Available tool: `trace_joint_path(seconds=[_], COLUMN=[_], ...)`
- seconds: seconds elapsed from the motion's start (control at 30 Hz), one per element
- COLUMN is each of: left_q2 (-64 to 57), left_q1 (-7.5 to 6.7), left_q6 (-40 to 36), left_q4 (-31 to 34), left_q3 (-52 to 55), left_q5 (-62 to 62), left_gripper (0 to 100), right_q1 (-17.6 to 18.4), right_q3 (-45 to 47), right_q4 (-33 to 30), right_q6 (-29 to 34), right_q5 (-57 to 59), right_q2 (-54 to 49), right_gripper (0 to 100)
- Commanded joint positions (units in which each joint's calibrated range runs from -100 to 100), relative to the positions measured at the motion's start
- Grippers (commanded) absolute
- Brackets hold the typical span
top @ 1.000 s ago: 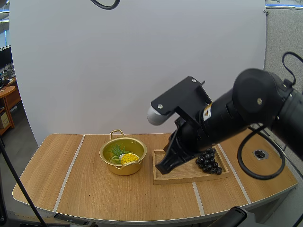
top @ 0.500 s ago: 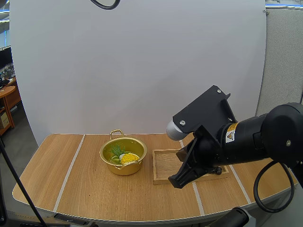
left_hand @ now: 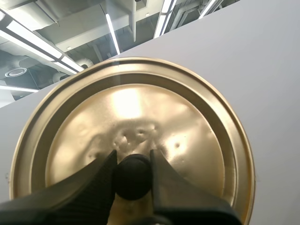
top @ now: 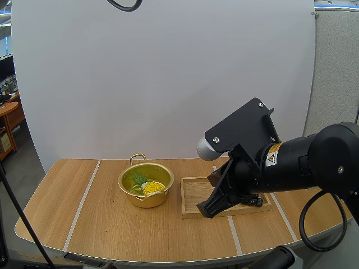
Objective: Open the pot, put the pineapple inside, and close it
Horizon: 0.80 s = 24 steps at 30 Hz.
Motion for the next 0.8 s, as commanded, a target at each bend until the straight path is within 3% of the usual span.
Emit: trace_joint_path(seconds=[0.0, 0.3, 0.53, 0.77], left_q2=[-0.5, 2.1, 8.9, 12.1], left_q1=[-0.18, -0.18, -0.18, -0.18], left_q6=[-0.6, -0.3, 1.3, 5.1], left_q4=[-0.1, -0.2, -1.4, -6.8], left_q3=[-0.6, -0.5, 0.6, 13.2], left_q5=[3.3, 34.3, 34.3, 34.3], left_gripper=[0, 0, 0, 0], right_q1=[-0.2, -0.2, -0.2, -0.2], right_q3=[0.2, 0.2, 0.2, 0.2], right_q4=[0.3, 0.0, -0.1, -0.1], right_q6=[0.2, 0.2, 0.2, 0.2], right_q5=[-1.0, -1.4, -2.8, -2.8], right_q2=[-0.6, -0.6, -0.6, -0.6], right_gripper=[0, 0, 0, 0])
